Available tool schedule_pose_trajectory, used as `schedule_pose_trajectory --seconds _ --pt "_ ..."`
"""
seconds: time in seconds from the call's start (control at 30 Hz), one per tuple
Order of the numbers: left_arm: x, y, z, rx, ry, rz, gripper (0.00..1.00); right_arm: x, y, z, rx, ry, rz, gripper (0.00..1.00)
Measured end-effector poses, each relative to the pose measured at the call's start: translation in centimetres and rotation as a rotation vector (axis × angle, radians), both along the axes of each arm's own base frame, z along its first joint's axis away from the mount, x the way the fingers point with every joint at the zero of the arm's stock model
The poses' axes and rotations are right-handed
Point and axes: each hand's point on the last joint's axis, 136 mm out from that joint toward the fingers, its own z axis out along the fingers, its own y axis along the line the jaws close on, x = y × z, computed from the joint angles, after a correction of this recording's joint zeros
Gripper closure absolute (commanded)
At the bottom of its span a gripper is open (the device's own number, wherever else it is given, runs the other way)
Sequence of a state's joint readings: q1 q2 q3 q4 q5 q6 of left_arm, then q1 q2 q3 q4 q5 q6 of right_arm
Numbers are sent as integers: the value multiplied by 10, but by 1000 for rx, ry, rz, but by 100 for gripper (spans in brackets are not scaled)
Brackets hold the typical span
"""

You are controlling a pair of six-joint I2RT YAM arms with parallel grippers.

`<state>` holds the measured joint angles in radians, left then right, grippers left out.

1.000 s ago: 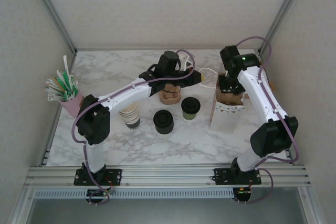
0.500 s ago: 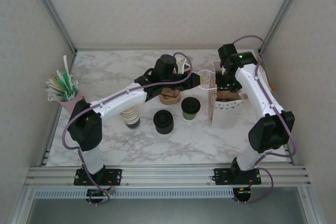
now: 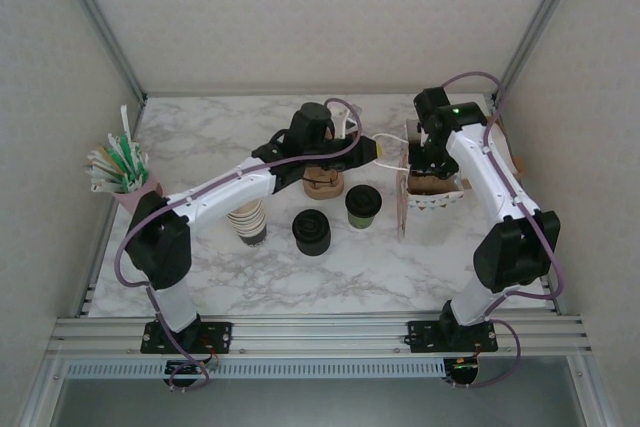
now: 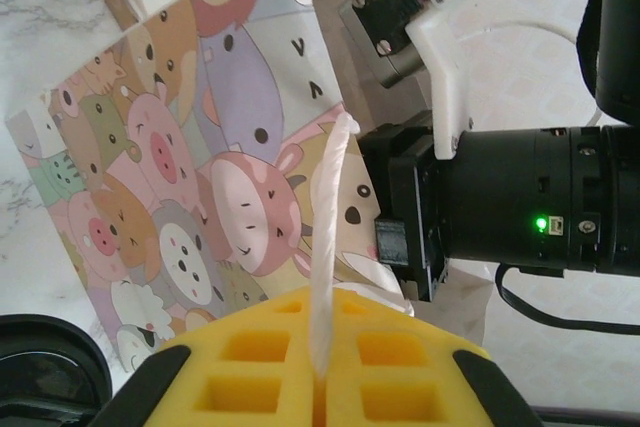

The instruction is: Pack the takeout coffee

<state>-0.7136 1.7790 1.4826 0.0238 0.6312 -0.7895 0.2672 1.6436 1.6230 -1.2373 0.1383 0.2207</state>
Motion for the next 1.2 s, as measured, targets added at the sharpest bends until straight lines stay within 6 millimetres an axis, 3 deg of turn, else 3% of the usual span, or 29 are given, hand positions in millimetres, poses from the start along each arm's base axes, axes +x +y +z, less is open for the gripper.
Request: schedule_pose_trajectory --seconds 0.73,1.2 --pt "2 6 4 -4 -4 11 88 2 -11 1 -63 -13 -36 84" --pt "2 6 4 -6 -6 11 88 5 -7 -17 -136 10 -19 84"
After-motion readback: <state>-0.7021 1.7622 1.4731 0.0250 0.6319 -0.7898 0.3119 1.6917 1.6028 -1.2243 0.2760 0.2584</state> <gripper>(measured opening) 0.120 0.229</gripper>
